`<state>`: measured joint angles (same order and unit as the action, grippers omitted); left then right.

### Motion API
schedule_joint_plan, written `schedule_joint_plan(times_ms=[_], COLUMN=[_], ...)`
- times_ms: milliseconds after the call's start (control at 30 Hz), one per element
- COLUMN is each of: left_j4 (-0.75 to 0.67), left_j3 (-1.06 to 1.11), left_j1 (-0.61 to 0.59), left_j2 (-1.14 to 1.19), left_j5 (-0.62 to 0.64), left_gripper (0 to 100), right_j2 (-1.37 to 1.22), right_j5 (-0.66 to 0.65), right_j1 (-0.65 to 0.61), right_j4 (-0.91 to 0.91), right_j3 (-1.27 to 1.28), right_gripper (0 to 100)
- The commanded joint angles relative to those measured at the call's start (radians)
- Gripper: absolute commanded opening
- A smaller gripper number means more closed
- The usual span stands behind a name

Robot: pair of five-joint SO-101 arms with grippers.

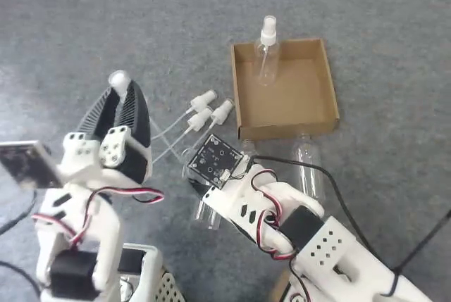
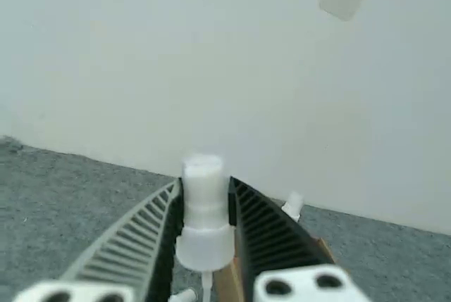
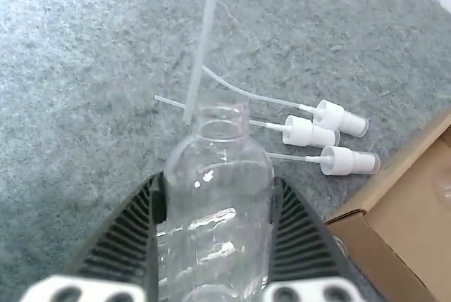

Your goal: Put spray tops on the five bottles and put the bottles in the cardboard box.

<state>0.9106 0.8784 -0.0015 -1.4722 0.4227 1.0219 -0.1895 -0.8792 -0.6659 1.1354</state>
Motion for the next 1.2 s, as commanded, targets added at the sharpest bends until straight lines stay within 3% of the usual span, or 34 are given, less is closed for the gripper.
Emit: schedule_joint_plan(times_ms=[0, 800, 1033, 1167], left_j4=[-0.064, -0.066, -0.068, -0.060], left_j3=[0.019, -0.035, -0.054, -0.050], left_j1=[0.012, 0.009, -0.084, -0.044], left_j2=[-0.012, -0.014, -0.014, -0.014], left_j5=[0.003, 0.002, 0.006, 0.008], left_gripper=[1, 1, 1, 1], right_j2=[0.030, 0.028, 0.027, 0.027], right_j5=[0.003, 0.003, 0.003, 0.003], right_j1=[-0.010, -0.010, -0.010, -0.010], right_j4=[0.022, 0.024, 0.024, 0.024], right_j3=[-0.003, 0.009, 0.009, 0.009], right_gripper=[0.6, 0.6, 0.6, 0.6])
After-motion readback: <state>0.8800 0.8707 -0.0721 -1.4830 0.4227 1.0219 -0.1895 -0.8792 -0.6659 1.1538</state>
